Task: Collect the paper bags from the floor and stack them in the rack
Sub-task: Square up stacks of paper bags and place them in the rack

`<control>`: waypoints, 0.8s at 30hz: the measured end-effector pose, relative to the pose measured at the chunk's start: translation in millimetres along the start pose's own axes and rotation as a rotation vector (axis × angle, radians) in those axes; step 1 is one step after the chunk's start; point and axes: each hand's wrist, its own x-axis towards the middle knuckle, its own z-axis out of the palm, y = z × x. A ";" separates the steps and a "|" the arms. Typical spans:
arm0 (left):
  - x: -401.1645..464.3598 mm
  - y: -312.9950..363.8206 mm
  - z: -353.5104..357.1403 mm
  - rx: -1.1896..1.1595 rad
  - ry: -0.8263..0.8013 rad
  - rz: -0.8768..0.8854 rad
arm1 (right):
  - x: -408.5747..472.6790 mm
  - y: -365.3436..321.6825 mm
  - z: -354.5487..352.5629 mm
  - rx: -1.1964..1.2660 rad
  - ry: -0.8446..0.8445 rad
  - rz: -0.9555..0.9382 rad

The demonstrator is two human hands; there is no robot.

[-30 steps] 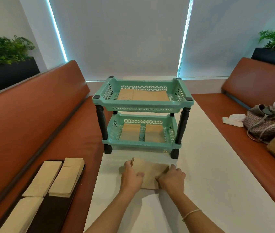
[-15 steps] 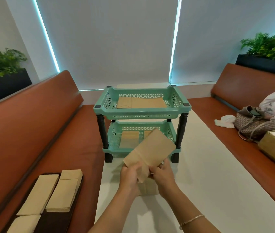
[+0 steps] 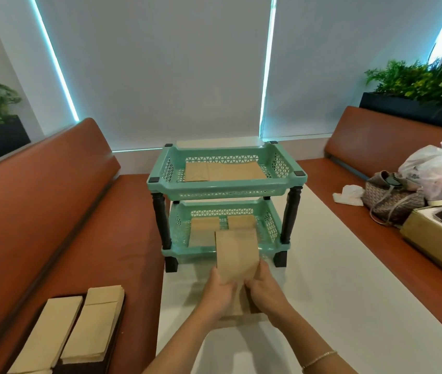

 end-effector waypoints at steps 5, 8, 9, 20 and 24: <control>43.8 40.3 7.0 0.137 0.150 -0.087 | 48.4 -37.3 -23.4 -0.222 0.162 0.033; 83.5 73.3 9.0 0.279 0.205 -0.179 | 89.5 -64.5 -37.3 -0.382 0.177 0.125; 96.0 81.1 9.0 0.338 0.197 -0.184 | 103.2 -69.2 -40.5 -0.432 0.175 0.144; 158.3 66.1 26.4 0.503 0.162 -0.237 | 166.8 -33.2 -42.1 -0.721 0.062 0.130; 163.8 59.9 30.6 0.521 0.165 -0.257 | 171.4 -29.3 -40.7 -0.800 0.054 0.096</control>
